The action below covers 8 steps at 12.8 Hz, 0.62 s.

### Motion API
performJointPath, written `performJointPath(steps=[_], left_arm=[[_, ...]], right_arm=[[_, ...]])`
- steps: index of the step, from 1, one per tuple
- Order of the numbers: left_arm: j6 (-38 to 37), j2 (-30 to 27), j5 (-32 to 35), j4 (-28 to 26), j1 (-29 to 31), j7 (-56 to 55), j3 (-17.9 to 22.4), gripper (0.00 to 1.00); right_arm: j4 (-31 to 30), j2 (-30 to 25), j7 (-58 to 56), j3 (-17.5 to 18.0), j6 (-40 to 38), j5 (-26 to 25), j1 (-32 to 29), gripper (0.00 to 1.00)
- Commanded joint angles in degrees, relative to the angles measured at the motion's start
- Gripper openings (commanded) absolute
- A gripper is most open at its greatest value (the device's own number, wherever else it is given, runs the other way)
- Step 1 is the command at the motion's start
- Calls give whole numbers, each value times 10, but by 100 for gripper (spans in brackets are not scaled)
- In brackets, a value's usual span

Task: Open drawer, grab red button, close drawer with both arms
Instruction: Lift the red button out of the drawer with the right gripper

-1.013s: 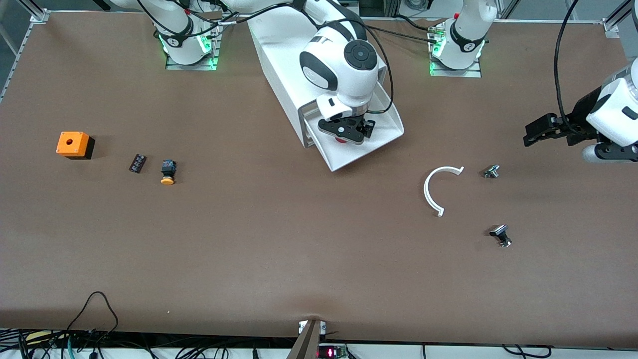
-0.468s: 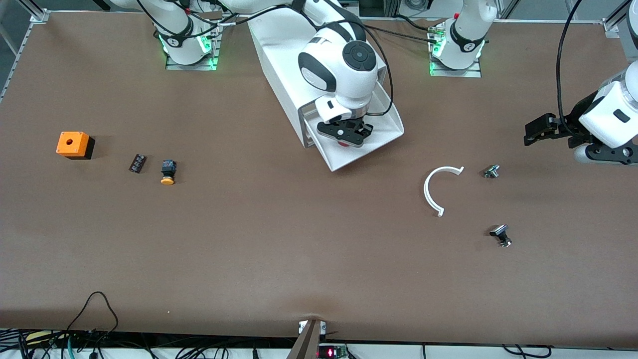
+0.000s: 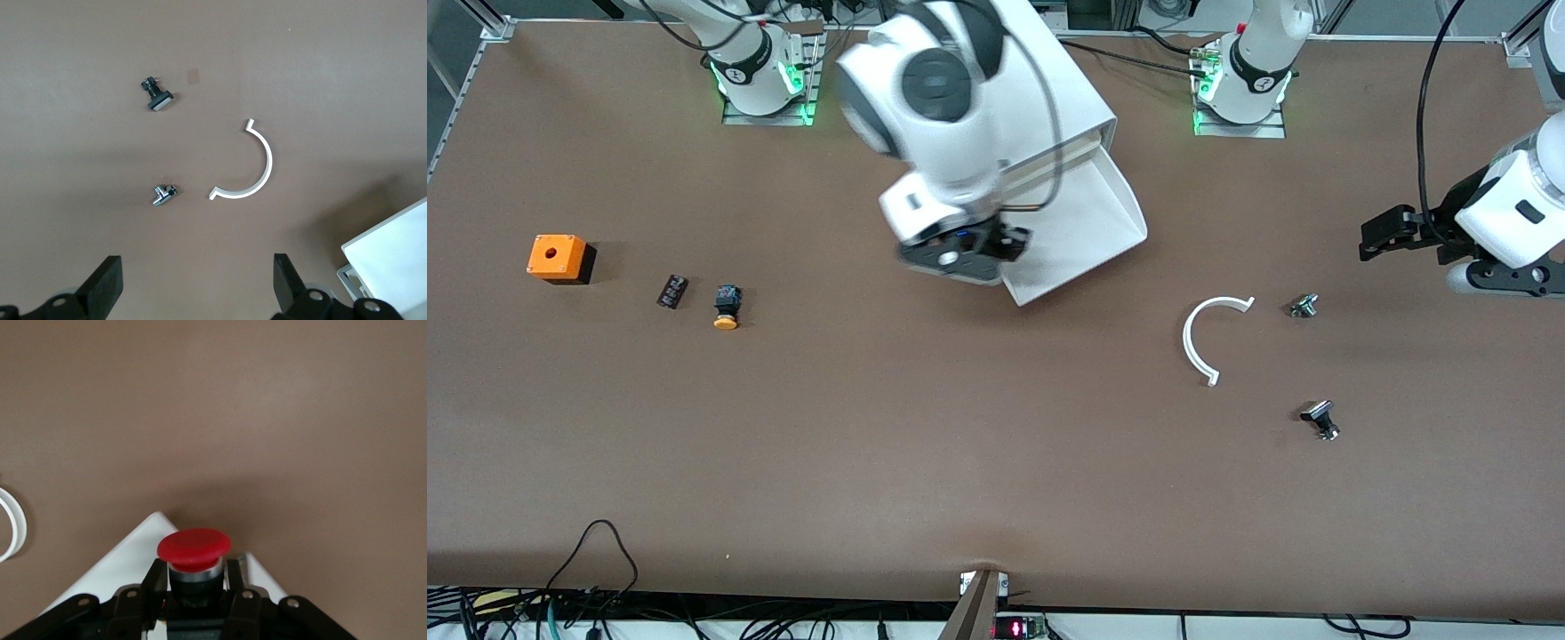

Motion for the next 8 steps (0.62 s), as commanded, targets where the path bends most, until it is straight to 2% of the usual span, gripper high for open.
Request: performJointPath(steps=[1,3,6,8], left_arm=[[-1,18,16,1,-16,-69,-17,99],[0,32,14,1,-35,-144,-28,99],[14,63,7,-1,-77,-262,-37,99],[45,86,2,-9,-115,-340,-38,99]], right_arm=[[-16,-32,-141,9,-63,29,-69,0],[-38,-49,-264,0,-81,30,-118,0],[-186,-119,-471,-5,-25,21,-211,0],[-260,-133,-573,-17,29,11,-262,0]])
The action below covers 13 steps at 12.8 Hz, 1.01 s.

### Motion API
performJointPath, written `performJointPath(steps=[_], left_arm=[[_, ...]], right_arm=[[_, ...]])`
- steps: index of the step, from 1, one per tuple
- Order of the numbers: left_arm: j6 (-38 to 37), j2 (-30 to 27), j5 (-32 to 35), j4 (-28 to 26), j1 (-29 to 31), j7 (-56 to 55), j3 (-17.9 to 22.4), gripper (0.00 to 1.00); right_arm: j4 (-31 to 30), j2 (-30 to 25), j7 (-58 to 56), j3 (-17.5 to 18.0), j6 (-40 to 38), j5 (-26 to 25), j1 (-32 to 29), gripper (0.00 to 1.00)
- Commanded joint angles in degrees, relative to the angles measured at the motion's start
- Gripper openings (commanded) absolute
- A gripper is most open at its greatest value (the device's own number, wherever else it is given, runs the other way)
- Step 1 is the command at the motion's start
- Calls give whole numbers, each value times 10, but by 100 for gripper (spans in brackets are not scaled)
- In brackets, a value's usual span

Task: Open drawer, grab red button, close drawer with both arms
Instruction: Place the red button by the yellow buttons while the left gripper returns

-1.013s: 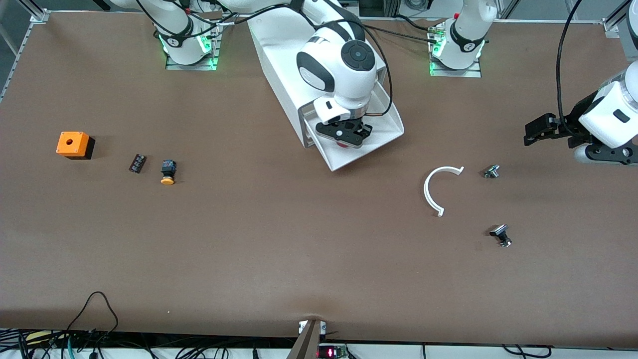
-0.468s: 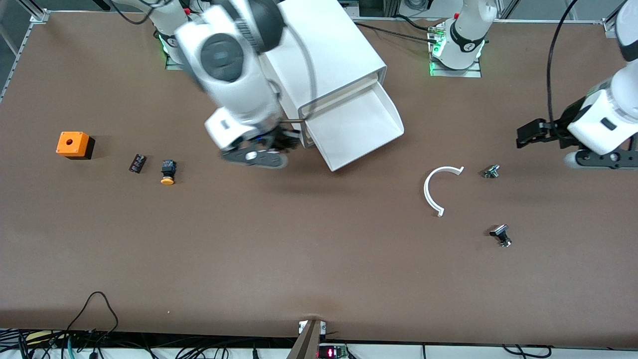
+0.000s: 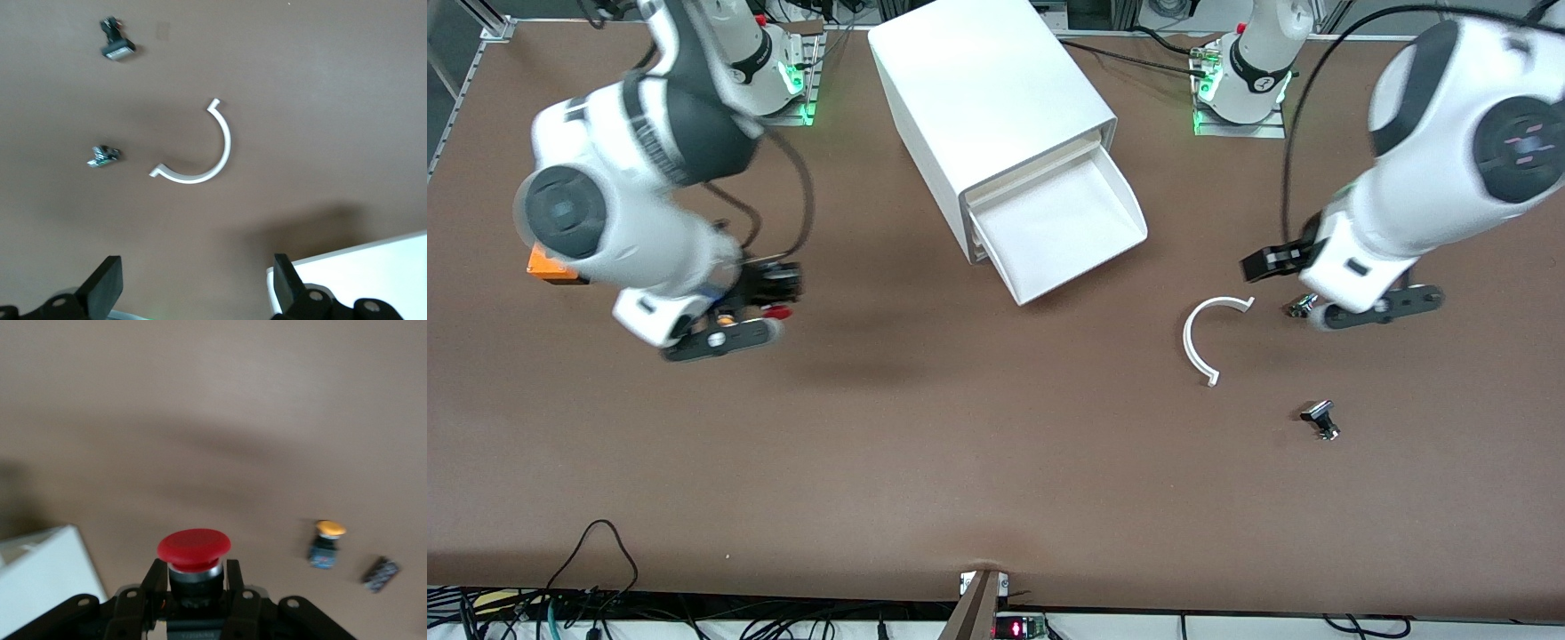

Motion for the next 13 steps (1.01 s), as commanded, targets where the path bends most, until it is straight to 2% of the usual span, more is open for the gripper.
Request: performJointPath(steps=[1,4,6,10,13], left_arm=[[44,31,-3,-10,-44,-98,1,99],[130,62,-3,-45,-91,-193,-1,99],[182,77,-2,-69,-108,-221,-1,99],[248,111,-1,-93,-139,-262,-1,99],[299,119,-1,-126,-160,-296,-1,99]], right_arm=[[-132,-46,-122,-1,91,-10,-60,0],[-266,-38,-204,-21,276,-19,-90,0],[-320,-15,-230,-31,382,-19,-98,0],[-340,49,-257,-31,478,-19,-125,0],[-342,73,-259,-31,503,-15,-128,0]])
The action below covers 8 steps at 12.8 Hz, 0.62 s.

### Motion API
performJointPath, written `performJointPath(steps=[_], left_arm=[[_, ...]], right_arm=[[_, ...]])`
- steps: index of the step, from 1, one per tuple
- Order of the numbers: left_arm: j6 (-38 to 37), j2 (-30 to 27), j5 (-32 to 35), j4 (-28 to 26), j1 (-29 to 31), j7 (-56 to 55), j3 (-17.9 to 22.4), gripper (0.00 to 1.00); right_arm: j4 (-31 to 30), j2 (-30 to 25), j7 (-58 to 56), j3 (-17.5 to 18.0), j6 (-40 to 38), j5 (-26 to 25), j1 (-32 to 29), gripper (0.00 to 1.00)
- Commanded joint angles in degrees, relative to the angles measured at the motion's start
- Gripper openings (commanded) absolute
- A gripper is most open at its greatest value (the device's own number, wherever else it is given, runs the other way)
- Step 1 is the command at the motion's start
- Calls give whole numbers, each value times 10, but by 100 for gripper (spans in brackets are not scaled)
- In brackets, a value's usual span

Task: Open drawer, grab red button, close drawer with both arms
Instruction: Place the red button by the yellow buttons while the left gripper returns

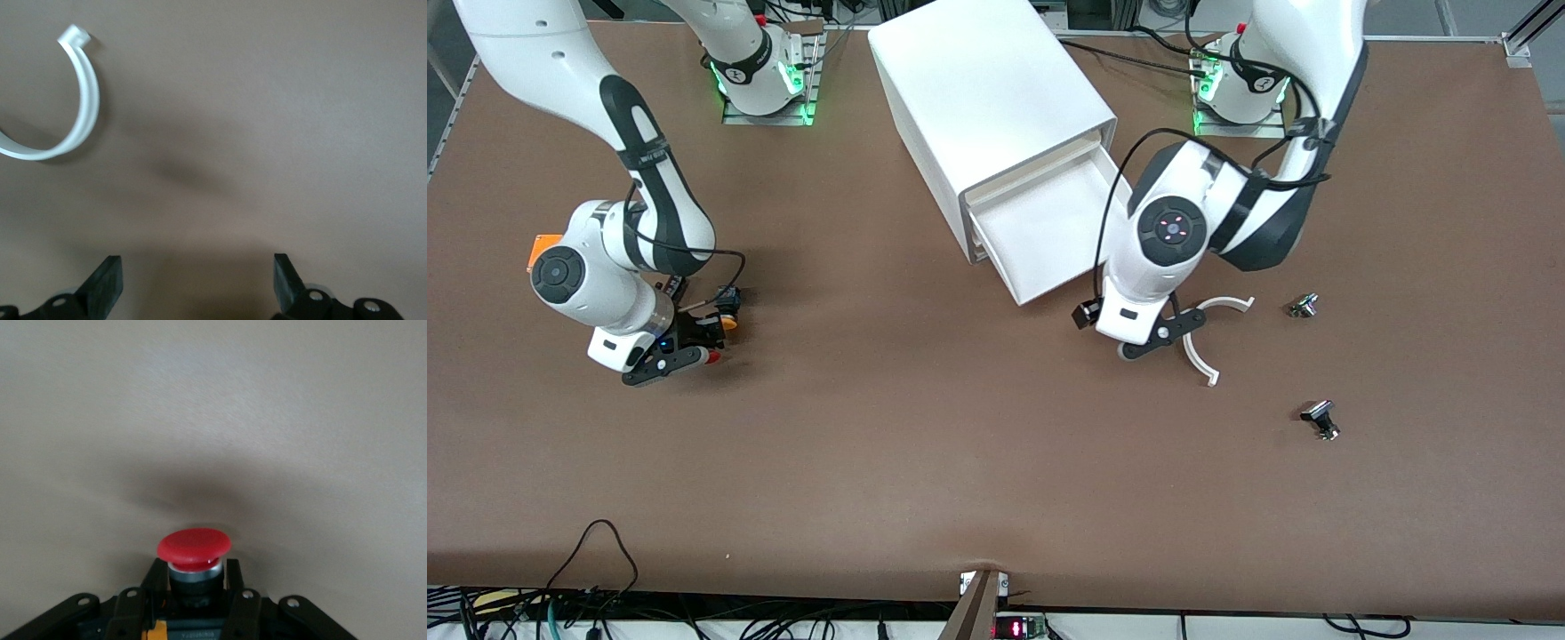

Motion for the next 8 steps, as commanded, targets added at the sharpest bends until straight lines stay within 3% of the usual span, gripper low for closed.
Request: performJointPath(steps=[1,2,3,4,6,7,8], left_arm=[[40,0,-1,-30,-20,-29,4,99],[48,6,-1,-33,-23,-34,4,99],[53,8,-1,-38,-25,-34,3,99],[54,10,-2,-42,-33,-35,3,99],[54,10,-3,-48,-34,-46,-5,99],[54,10,-3,-49,-34,-48,-9,99],[54,10,-3,-54,-34,-51,-13,99]], right_arm=[[-6,13,-8,5,23,-2,-8,1],[-18,15,-8,5,37,0,-10,2],[-29,15,-7,5,52,0,-11,9],[-31,15,-4,5,53,0,-10,24],[-31,7,1,5,47,1,-10,84],[-28,-7,3,6,35,1,-10,98],[-25,-25,7,6,7,1,-10,99]])
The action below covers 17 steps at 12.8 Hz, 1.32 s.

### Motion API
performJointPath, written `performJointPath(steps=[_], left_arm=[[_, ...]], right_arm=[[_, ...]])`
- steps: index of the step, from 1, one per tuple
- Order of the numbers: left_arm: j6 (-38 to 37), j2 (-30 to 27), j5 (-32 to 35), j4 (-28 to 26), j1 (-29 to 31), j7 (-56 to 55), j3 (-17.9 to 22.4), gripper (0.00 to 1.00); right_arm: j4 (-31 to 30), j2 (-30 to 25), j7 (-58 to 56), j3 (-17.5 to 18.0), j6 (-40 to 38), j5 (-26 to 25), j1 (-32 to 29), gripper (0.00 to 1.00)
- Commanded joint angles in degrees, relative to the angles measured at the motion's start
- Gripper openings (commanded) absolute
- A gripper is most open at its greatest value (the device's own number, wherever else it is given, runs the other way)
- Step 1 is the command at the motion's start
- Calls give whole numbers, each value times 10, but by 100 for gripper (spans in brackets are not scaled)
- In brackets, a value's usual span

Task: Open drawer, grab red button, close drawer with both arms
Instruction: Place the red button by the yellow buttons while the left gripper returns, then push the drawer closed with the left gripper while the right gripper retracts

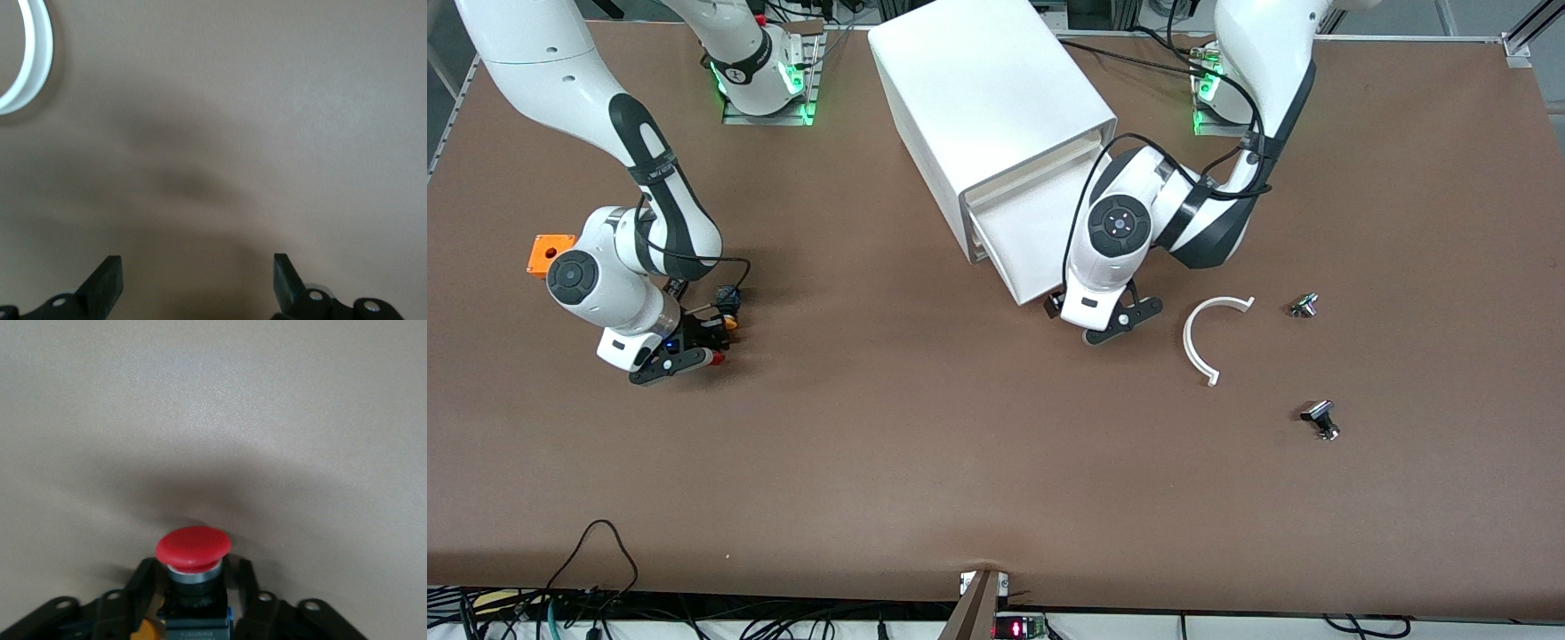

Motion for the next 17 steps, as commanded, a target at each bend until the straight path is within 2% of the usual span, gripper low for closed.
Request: performJointPath(steps=[1,5,8,12,17], left_arm=[[7,-7,-3,-14,-4,-15,-8,99],[7,-9,-3,-24,-6,-35,-26,99],[7,-10,-3,-36,-5,-49,-48,99],[6,-19,-3,-49,-4,-70,-74,99],[4,-37,-3,-77,-6,-100,-106,99]], right_arm=[[-4,-63,6,6,-63,2,-7,99],[35,-174,6,8,-226,1,-7,99],[51,-261,6,8,-319,-7,-7,99],[166,-302,6,8,-503,-7,-7,100],[174,-356,7,13,-560,-13,-6,100]])
